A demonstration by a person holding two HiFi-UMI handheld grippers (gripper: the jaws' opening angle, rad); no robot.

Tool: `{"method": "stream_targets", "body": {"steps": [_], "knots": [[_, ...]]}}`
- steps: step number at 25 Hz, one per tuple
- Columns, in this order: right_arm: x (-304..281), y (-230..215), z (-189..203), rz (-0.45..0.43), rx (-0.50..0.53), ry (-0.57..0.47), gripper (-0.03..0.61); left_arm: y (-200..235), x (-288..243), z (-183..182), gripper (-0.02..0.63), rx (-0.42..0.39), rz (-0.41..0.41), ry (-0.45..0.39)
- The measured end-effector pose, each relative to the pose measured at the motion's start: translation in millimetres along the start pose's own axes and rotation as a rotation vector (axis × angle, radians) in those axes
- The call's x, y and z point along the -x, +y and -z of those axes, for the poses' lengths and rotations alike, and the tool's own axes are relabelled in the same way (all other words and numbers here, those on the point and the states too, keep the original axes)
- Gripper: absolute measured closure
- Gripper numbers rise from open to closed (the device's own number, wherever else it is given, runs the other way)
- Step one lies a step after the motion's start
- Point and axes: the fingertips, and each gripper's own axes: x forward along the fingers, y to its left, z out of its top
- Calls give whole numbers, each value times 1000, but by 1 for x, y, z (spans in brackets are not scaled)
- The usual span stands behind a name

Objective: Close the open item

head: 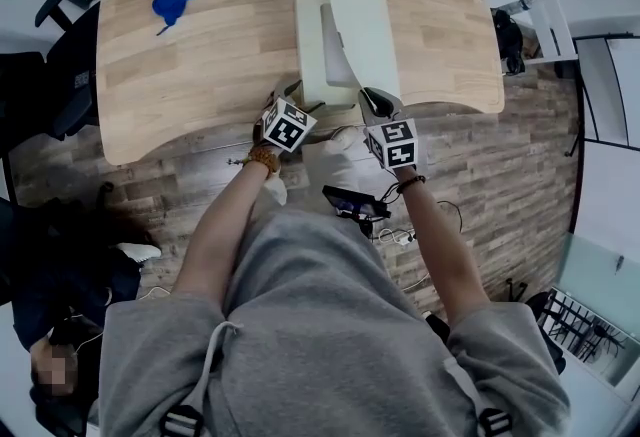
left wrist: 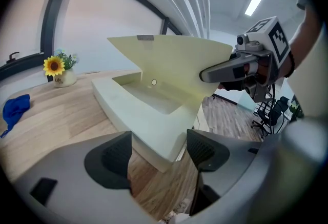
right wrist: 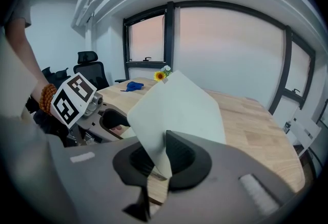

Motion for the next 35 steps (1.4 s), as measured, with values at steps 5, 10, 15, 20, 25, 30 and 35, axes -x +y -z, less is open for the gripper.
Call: {"method": "stream_targets", "body": {"steps": [5, 10, 15, 20, 25, 30, 35], "knots": [[-7, 9, -3, -11, 51, 20, 541, 0, 0, 0, 288, 2, -9, -11], [-17, 16, 5, -11, 125, 72, 541, 0, 0, 1, 288, 1, -12, -15], [-31, 28, 12, -14, 148, 119, 540, 1, 2, 3, 288, 40, -3, -27], [-43, 33, 18, -19, 165, 168, 540, 2, 2, 3, 288, 64, 5, -39], [-52, 42, 26, -48, 181, 218, 538, 16, 13, 2, 290, 173, 52, -125], [-52, 48, 33, -64, 204, 243, 534, 77, 37, -9, 291, 432, -15, -268], [-53, 50, 35, -94, 188, 255, 531, 125, 40, -40, 302, 727, -46, -369]]}}
